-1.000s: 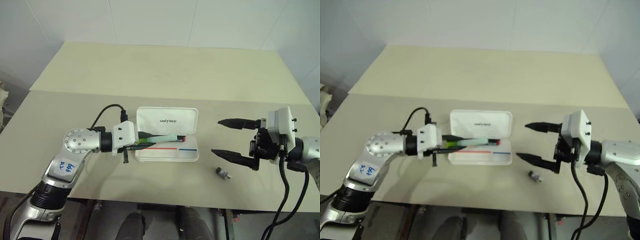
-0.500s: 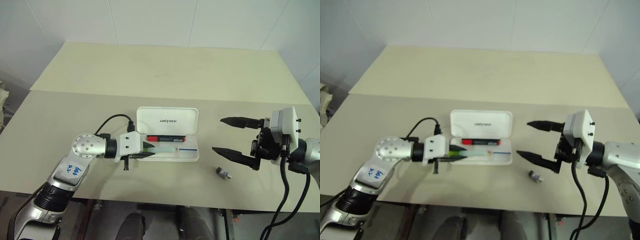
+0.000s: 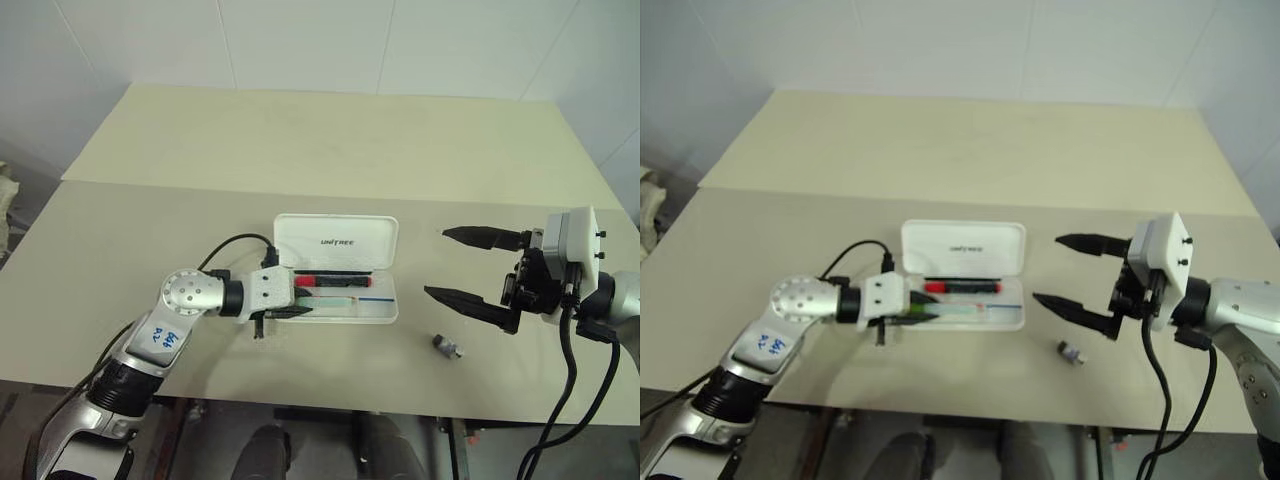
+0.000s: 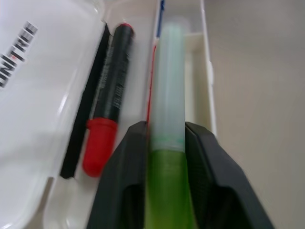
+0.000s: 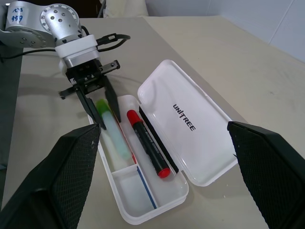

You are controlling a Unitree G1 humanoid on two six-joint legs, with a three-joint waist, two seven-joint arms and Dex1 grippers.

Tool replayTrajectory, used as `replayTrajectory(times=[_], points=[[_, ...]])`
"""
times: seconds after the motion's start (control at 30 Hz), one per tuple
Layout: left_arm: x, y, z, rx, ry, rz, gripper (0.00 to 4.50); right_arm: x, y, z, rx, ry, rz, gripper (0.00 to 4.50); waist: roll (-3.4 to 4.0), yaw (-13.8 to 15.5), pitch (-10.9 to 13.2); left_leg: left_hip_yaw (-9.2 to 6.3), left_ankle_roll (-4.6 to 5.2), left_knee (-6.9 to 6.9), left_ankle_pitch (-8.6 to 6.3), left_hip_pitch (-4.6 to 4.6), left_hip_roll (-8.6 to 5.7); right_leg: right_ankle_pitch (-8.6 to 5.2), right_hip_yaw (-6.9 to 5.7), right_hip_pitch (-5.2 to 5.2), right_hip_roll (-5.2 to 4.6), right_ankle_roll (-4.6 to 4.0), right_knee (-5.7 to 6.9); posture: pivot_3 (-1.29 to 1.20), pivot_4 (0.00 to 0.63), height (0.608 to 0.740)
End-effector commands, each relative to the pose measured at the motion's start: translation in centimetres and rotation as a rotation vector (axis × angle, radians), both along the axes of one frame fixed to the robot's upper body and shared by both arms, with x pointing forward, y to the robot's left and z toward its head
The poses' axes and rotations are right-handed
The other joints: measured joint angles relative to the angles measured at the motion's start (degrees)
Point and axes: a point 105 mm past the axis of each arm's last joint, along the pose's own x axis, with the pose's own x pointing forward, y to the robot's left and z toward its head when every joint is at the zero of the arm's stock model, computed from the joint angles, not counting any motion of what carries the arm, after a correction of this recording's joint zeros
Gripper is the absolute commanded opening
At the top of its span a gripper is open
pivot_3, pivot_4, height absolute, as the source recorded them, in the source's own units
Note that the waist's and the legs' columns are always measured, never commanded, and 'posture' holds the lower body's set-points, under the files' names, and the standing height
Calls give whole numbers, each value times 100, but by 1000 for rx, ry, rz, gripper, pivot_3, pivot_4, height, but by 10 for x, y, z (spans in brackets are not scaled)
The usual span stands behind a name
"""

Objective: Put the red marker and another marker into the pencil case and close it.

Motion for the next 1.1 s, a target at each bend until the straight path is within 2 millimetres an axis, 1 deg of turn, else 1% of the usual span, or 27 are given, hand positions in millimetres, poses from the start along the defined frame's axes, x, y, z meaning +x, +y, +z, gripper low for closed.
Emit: replayTrajectory(times=[0.03, 0.07, 0.1, 0.17, 0.3, 0.53, 0.67, 0.97, 1.1], points=[[0, -6, -2, 8, -17, -18, 2452, -5, 2, 12, -13, -54, 7, 4500, 0, 0, 0, 0, 0, 0, 0, 0, 0, 0, 0, 0, 0, 0, 1, 0, 150, 740], [1, -7, 0, 7, -32, -22, 2722, -5, 3, 12, -13, -55, 7, 4500, 0, 1, 0, 0, 0, 0, 0, 1, 0, 0, 0, 0, 0, 0, 1, 0, 150, 740], [1, -7, 1, 6, -36, -29, 3117, -5, 3, 12, -14, -55, 6, 4500, 0, 1, 0, 0, 0, 0, 0, 0, 0, 0, 0, 0, 0, 0, 1, 0, 150, 740], [-1, -9, 4, -9, -30, -45, 3727, -4, 3, 12, -14, -56, 6, 4500, 0, 2, 0, 0, 0, 0, 0, 0, 0, 0, 0, 0, 0, 0, 0, 0, 150, 740], [-8, -9, 9, -39, 0, -71, 3727, -2, 3, 11, -12, -57, 8, 4500, 0, -4, 0, 0, 0, -1, 0, 0, 0, 0, 0, 0, 0, 0, -1, 0, 150, 740], [-10, -1, 16, -74, 8, -49, 3727, 4, 6, 11, -7, -58, 27, 4500, 0, -6, 0, 0, 0, 0, 0, 1, 1, 0, 0, 0, 1, 0, 3, 0, 150, 740], [-17, -3, 19, -116, 36, -69, 3727, 6, 7, 11, -6, -57, 38, 4500, 0, -4, 0, 0, 1, 0, 0, 1, 1, 0, 0, 0, 0, 0, 4, 0, 150, 740], [-17, -1, 25, -135, 23, -53, 3727, 10, 9, 11, -9, -57, 63, 4500, 0, -3, 0, 0, 1, 0, 1, 1, 0, 0, 0, 0, -1, 0, 4, 0, 150, 740], [-22, 0, 34, -199, 46, -67, 3727, 13, 10, 10, -12, -54, 71, 4500, 0, -14, 0, 0, 1, 0, 0, 2, 2, 0, 0, 0, 1, -1, 5, 0, 150, 740]])
